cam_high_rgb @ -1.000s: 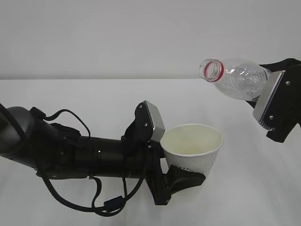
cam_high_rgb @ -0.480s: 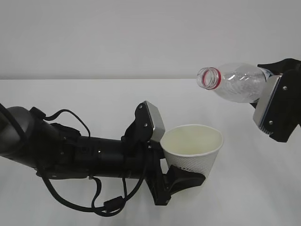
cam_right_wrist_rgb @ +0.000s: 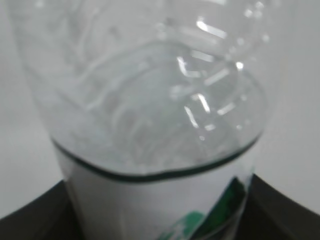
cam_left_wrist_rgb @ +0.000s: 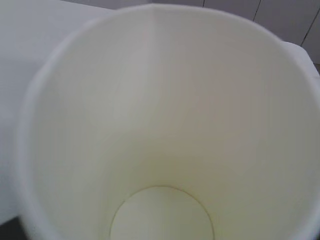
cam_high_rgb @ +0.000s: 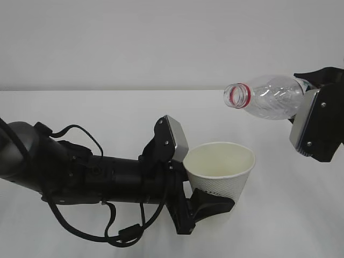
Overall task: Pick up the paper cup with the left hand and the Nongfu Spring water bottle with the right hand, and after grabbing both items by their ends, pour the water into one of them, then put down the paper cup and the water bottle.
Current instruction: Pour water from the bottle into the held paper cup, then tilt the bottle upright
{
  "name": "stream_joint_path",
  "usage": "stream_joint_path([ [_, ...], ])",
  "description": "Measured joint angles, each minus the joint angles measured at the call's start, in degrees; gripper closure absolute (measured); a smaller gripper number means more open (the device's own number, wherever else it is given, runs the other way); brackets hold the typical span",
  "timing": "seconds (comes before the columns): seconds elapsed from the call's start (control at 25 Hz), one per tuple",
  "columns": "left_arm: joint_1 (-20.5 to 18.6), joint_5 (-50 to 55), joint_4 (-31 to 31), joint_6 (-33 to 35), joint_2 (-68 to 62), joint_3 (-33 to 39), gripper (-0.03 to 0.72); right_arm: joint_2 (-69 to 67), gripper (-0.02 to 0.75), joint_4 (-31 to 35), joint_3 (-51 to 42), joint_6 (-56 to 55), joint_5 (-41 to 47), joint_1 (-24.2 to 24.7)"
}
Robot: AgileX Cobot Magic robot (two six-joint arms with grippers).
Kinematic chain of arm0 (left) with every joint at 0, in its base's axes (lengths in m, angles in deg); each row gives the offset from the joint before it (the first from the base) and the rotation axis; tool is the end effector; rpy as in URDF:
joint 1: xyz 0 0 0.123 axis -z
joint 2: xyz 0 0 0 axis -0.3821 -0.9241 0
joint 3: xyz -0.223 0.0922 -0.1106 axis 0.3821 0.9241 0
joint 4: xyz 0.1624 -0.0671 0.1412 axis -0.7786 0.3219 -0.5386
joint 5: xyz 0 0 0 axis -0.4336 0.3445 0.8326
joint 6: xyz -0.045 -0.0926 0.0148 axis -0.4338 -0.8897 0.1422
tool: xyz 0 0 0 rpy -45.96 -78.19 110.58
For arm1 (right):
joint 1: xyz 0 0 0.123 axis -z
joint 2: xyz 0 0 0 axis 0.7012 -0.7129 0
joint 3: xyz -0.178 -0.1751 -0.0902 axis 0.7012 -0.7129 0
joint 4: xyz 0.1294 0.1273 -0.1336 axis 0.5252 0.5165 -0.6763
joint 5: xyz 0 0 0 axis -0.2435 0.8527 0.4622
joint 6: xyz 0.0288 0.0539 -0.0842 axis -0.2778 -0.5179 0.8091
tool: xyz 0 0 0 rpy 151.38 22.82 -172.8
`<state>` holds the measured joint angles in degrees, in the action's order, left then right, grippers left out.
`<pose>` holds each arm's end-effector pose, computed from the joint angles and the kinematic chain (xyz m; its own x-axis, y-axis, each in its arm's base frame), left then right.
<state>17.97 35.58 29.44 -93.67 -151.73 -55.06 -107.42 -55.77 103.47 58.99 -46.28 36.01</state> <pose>0.2268 -0.2789 0.1098 -0.1581 0.3046 -0.9393 0.9786 0.1752 -0.1079 0.2536 0.0533 0.2115 0.2094 -0.9428 -0.2592 -0.3535 0.1742 -0.9191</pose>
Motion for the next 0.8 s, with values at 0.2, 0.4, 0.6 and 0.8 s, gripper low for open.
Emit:
stream_joint_path([
  [0.2, 0.0, 0.0, 0.0, 0.0, 0.0, 0.0, 0.181, 0.0, 0.223, 1.32, 0.0, 1.93, 0.0, 0.0],
  [0.4, 0.0, 0.0, 0.0, 0.0, 0.0, 0.0, 0.181, 0.0, 0.223, 1.52, 0.0, 3.24, 0.0, 0.0],
  [0.6, 0.0, 0.0, 0.0, 0.0, 0.0, 0.0, 0.181, 0.0, 0.223, 1.52, 0.0, 4.49, -0.57, 0.0],
  [0.8, 0.0, 0.0, 0.0, 0.0, 0.0, 0.0, 0.181, 0.0, 0.223, 1.52, 0.0, 5.07, -2.13, 0.0],
])
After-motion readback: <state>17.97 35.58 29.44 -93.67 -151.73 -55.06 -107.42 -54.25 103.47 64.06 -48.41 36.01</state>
